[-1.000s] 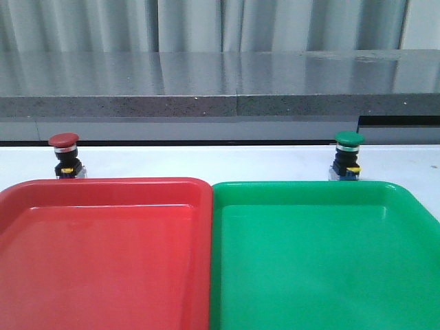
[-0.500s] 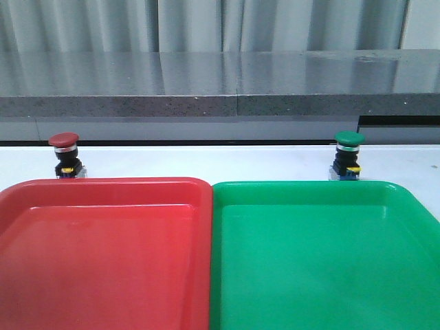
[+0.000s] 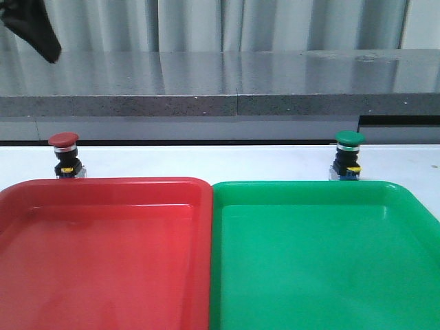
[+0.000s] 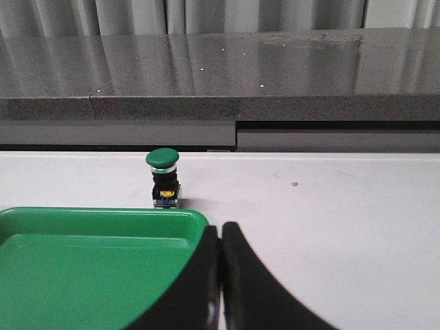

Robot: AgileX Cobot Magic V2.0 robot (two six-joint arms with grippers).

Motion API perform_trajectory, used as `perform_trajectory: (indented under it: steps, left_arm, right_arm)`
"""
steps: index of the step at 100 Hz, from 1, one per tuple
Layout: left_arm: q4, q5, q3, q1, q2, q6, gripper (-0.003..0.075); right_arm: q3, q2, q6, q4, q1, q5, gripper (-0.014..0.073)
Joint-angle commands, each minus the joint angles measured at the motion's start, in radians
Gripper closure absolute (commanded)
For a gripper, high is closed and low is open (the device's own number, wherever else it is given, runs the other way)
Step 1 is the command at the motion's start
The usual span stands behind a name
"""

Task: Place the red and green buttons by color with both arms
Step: 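Move the left gripper down over the red push-button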

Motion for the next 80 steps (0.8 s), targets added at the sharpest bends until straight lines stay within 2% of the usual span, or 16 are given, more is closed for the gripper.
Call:
perform_trajectory:
  steps: [1,33,80]
  left_arm:
    - [-0.005,-0.069,-0.052,-0.022,0.026,0.0,0.0133]
    - [-0.005,-0.132,-0.091,-0.022,0.195,0.0,0.0134]
    - [-0.003,-0.222,-0.091,-0.022,0.282,0.0,0.0136]
  right_arm:
    - [-0.014,-0.021,-0.003,-0.008,-0.003,-0.085,0.066]
    - [-0.014,-0.021,-0.003,-0.008,-0.003,-0.085,0.066]
    - [-0.014,-0.021,-0.003,-0.008,-0.003,-0.085,0.066]
